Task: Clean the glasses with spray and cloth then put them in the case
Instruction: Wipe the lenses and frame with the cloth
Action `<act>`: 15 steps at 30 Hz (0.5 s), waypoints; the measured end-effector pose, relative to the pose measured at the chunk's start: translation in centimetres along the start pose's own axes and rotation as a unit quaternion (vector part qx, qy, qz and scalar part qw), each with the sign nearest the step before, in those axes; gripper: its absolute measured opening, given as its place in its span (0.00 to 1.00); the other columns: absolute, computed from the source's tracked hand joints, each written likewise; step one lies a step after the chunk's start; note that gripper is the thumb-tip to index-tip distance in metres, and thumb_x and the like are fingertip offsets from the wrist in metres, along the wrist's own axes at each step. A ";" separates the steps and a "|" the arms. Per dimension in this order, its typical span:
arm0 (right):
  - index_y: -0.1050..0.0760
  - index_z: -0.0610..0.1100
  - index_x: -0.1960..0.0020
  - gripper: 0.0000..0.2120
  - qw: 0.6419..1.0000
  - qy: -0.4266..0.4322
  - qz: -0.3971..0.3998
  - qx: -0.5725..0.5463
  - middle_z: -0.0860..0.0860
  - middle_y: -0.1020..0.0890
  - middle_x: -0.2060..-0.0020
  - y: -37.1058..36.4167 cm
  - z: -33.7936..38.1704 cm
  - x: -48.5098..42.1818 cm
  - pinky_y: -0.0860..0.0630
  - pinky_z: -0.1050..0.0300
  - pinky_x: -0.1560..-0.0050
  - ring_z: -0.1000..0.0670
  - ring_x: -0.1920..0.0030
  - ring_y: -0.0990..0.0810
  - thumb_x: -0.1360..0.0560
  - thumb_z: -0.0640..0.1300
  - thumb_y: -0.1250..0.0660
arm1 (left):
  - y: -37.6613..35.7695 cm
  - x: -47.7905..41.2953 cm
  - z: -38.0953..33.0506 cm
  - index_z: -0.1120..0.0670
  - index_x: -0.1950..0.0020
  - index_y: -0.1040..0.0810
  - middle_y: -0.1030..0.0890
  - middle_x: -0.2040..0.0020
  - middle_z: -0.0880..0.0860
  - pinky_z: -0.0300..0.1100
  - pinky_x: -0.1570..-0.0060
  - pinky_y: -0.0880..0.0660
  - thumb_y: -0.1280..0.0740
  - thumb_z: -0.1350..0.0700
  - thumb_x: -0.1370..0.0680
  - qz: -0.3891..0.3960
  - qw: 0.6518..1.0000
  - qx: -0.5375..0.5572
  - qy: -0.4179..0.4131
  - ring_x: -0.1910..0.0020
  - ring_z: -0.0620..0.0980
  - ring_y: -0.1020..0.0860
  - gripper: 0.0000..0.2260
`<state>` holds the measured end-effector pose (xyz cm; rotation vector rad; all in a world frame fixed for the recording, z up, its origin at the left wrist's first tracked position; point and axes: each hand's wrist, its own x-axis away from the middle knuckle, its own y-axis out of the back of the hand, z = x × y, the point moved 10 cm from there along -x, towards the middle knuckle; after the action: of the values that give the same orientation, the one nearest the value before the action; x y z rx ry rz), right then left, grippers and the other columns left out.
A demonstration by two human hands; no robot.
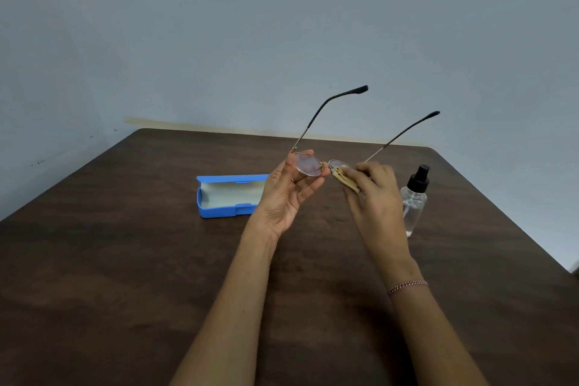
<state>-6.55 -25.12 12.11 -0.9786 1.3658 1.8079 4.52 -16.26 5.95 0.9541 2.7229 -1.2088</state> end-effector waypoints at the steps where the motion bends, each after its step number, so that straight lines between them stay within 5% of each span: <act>1: 0.22 0.36 0.46 0.14 1.000 0.011 0.002 0.014 0.44 0.22 0.54 0.1 0.2 0.0 0.31 0.60 0.53 0.48 0.53 0.30 0.31 0.30 0.28 | -0.1 0.0 0.1 0.60 0.46 0.24 0.17 0.53 0.62 0.38 0.61 0.20 0.20 0.42 0.47 0.002 1.000 0.004 0.001 0.56 0.53 0.16 0.37; 10: 0.22 0.33 0.45 0.13 0.998 0.036 -0.023 0.042 0.42 0.22 0.52 1.1 1.1 -0.2 0.30 0.58 0.49 0.46 0.50 0.29 0.29 0.30 0.30 | -0.7 0.0 0.6 0.59 0.45 0.26 0.16 0.56 0.57 0.40 0.57 0.20 0.22 0.42 0.45 0.020 1.000 -0.011 -0.004 0.55 0.50 0.17 0.36; 15: 0.22 0.34 0.45 0.13 0.999 0.038 -0.030 0.005 0.42 0.22 0.52 1.1 1.7 0.0 0.31 0.60 0.48 0.47 0.51 0.30 0.29 0.30 0.31 | -0.6 0.0 3.2 0.58 0.42 0.24 0.16 0.55 0.54 0.41 0.57 0.20 0.29 0.48 0.33 0.012 0.995 -0.075 0.069 0.54 0.49 0.17 0.23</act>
<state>-7.76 -23.77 12.94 -1.0808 1.3756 1.7344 3.49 -18.79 4.10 1.0872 2.8485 -0.9508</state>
